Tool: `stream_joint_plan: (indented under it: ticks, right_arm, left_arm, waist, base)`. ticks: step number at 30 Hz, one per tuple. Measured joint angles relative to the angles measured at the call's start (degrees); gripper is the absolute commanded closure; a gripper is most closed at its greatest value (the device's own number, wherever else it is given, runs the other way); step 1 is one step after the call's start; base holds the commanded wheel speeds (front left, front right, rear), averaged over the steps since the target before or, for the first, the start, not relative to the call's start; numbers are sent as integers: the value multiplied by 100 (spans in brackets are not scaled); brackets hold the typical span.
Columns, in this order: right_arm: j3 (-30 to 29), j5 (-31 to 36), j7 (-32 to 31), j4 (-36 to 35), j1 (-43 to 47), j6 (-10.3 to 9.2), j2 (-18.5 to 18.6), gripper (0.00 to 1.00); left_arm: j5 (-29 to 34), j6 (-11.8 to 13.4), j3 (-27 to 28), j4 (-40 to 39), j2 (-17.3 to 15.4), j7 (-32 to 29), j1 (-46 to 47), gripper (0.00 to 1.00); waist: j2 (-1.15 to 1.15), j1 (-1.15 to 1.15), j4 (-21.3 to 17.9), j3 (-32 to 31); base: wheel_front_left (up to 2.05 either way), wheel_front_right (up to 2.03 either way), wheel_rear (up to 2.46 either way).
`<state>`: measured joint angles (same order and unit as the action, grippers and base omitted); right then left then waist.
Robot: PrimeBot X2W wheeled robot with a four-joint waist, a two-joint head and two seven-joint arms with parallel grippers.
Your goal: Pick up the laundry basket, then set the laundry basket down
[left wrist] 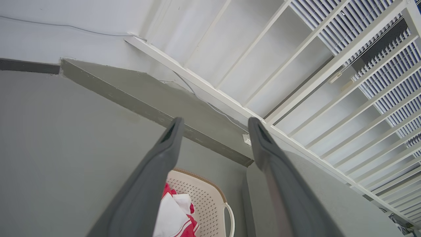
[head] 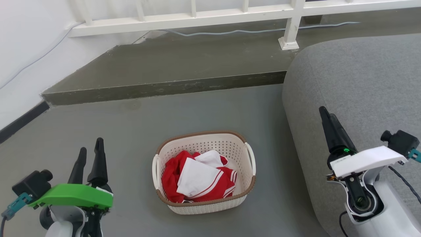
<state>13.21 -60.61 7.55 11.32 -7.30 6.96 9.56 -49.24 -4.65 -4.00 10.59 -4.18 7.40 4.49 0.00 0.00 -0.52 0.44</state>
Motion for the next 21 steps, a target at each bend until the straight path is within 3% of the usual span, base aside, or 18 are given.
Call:
stream_joint_plan:
  ticks: [11,21]
  right_arm:
    - [218,1160,222,55,-190,-246,111,0]
    - [407,2079,397,51,-289,-423,164,0]
  left_arm:
    - [1201,256,-122,-99,3,215,0,0]
    - [1951,318,-198,-210,26,404,1,0]
  waist:
    - [0,0,-23,34]
    - [0,0,-26,64]
  base:
    - [0,0,0]
    - [0,0,0]
